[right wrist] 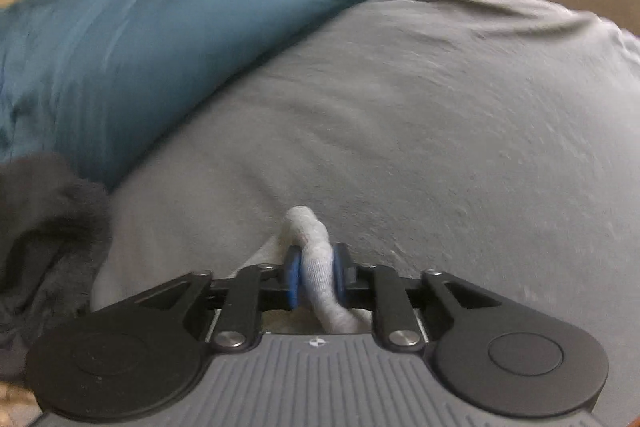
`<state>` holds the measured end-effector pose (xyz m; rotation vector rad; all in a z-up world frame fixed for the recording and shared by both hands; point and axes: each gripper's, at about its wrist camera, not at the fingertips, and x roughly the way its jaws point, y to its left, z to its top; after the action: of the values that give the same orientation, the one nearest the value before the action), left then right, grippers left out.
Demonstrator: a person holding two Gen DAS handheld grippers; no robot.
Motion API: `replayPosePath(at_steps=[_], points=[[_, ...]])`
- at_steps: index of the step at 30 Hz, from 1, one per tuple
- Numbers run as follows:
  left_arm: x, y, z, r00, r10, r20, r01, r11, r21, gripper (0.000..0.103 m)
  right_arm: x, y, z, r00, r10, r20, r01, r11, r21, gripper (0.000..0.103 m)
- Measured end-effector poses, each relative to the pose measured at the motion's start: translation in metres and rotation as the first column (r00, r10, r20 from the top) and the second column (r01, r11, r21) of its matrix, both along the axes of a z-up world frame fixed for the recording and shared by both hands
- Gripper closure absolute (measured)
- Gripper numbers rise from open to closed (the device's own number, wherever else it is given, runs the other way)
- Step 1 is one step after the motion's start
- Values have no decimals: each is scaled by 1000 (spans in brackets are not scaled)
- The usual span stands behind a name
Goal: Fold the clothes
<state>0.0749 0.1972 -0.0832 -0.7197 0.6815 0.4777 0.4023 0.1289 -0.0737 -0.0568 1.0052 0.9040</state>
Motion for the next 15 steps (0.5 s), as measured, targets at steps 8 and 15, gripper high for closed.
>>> replayPosePath(at_steps=[8,15], points=[[-13,-18,22,1000,12,16,-14,996,85,60,-7,-146,86,969,-240,-51,244,964,106,35],[-25,-41,44,999,-17,36,11,989,150,59,-91,-355,153,821,-549,-156,570,768,293,32]])
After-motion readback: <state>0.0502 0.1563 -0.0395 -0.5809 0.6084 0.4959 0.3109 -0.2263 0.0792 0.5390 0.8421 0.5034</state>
